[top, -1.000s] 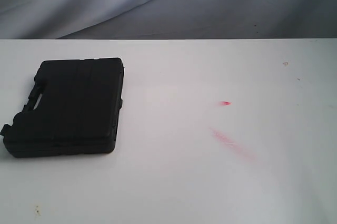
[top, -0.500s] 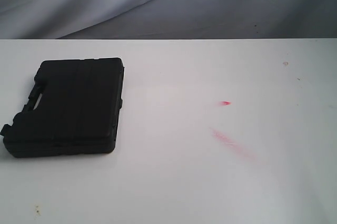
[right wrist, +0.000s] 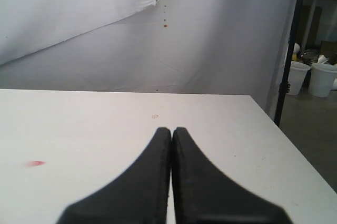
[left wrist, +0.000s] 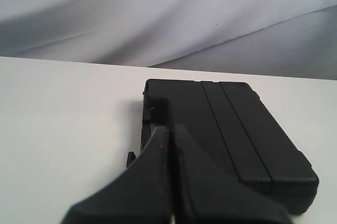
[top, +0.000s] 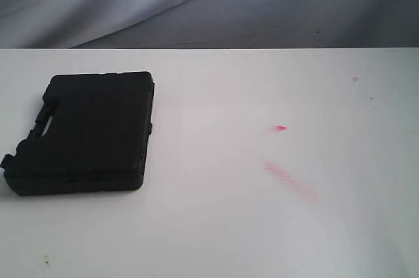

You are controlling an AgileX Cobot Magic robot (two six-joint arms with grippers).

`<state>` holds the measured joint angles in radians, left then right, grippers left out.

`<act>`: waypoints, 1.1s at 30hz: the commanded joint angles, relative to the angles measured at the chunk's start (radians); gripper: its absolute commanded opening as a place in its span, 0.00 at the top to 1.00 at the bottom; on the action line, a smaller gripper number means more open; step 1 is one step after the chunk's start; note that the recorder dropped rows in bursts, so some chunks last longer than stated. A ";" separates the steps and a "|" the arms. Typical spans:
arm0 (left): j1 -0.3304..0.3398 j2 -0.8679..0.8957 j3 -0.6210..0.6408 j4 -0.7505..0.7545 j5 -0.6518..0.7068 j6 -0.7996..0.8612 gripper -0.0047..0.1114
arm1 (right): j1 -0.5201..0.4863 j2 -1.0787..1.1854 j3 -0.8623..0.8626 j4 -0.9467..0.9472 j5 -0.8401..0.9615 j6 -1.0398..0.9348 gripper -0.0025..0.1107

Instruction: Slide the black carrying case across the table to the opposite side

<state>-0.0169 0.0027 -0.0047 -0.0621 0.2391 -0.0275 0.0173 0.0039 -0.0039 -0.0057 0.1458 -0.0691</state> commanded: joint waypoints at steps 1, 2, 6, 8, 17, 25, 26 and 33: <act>-0.006 -0.003 0.005 -0.007 -0.004 0.003 0.96 | -0.007 -0.004 0.004 0.006 -0.004 -0.003 0.98; -0.006 -0.003 0.005 -0.007 -0.004 0.003 0.96 | -0.007 -0.004 0.004 0.006 -0.004 -0.003 0.98; -0.006 -0.003 0.005 -0.007 -0.004 0.003 0.96 | -0.007 -0.004 0.004 0.006 -0.004 -0.003 0.98; -0.006 -0.003 0.005 -0.007 -0.004 0.003 0.96 | -0.007 -0.004 0.004 0.006 -0.004 -0.003 0.98; -0.006 -0.003 0.005 -0.007 -0.004 0.003 0.96 | -0.007 -0.004 0.004 0.006 -0.004 -0.003 0.98; -0.006 -0.003 0.005 -0.007 -0.004 0.003 0.96 | -0.007 -0.004 0.004 0.006 -0.004 -0.003 0.98; -0.006 -0.003 0.005 -0.007 -0.004 0.003 0.96 | -0.007 -0.004 0.004 0.006 -0.004 -0.003 0.98; -0.006 -0.003 0.005 -0.007 -0.004 0.003 0.96 | -0.007 -0.004 0.004 0.006 -0.004 -0.003 0.98</act>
